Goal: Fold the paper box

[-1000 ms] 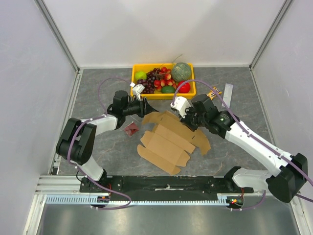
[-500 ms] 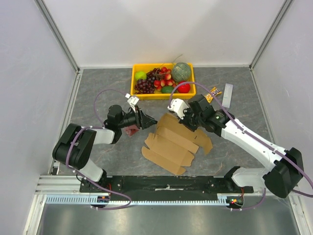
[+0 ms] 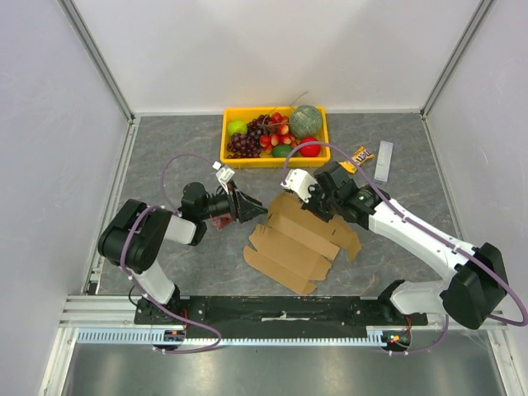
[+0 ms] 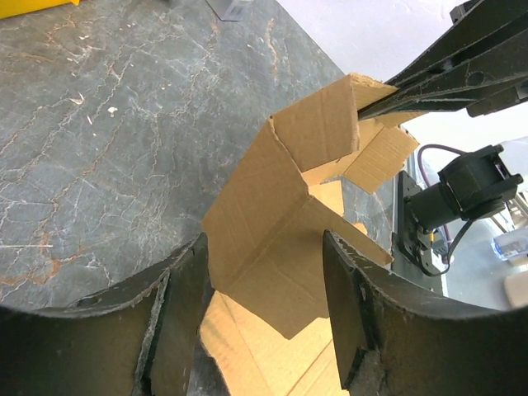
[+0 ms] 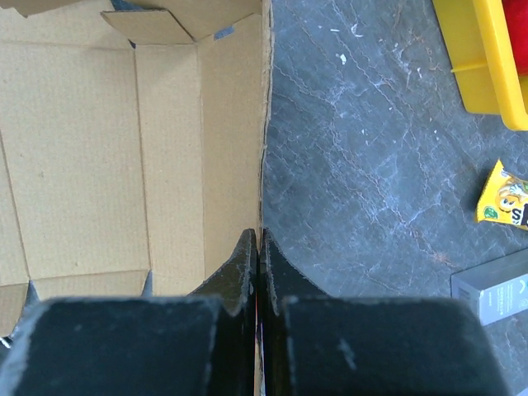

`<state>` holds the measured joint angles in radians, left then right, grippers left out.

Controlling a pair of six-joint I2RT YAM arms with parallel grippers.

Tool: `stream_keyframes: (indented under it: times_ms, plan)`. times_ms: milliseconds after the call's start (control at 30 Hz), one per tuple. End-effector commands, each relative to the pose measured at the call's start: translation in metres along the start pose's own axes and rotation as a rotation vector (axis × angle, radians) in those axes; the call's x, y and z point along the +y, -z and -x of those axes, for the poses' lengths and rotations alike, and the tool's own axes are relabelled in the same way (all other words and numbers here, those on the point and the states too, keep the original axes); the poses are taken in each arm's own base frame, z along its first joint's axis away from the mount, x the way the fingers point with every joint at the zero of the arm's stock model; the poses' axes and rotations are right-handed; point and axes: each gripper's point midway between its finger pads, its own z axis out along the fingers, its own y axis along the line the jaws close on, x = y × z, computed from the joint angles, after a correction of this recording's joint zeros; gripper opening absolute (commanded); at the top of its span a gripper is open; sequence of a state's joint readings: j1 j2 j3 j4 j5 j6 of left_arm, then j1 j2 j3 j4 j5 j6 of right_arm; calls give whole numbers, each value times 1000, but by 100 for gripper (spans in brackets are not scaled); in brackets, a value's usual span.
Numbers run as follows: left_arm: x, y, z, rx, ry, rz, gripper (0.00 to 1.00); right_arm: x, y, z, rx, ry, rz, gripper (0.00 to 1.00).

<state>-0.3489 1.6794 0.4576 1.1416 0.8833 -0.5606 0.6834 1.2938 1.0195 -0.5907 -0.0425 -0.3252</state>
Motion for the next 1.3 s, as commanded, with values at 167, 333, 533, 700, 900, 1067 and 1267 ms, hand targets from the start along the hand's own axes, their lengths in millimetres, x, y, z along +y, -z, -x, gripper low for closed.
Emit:
stream_keyframes:
  times_ms: [167, 333, 533, 700, 900, 1067, 1267]
  plan:
    - [-10, -3, 0, 3, -40, -87, 64, -8, -2, 6, -63, 64, -65, 1]
    - [-10, -5, -2, 23, -44, -107, 64, -11, -5, 5, -63, 114, -122, 1]
    - [-6, -3, -10, 39, -52, -98, 64, -7, -10, 6, -60, 175, -164, 1]
    - [-10, -2, -15, 38, -65, -115, 64, -7, -10, 10, -54, 212, -224, 1]
    - [-17, 0, -27, 48, -73, -119, 64, -9, -8, 12, -52, 235, -305, 1]
    - [-17, 4, -33, 38, -78, -88, 64, -1, -11, 10, -26, 264, -300, 2]
    - [-19, 10, -34, 11, -90, -66, 64, 8, -15, 1, 5, 312, -293, 2]
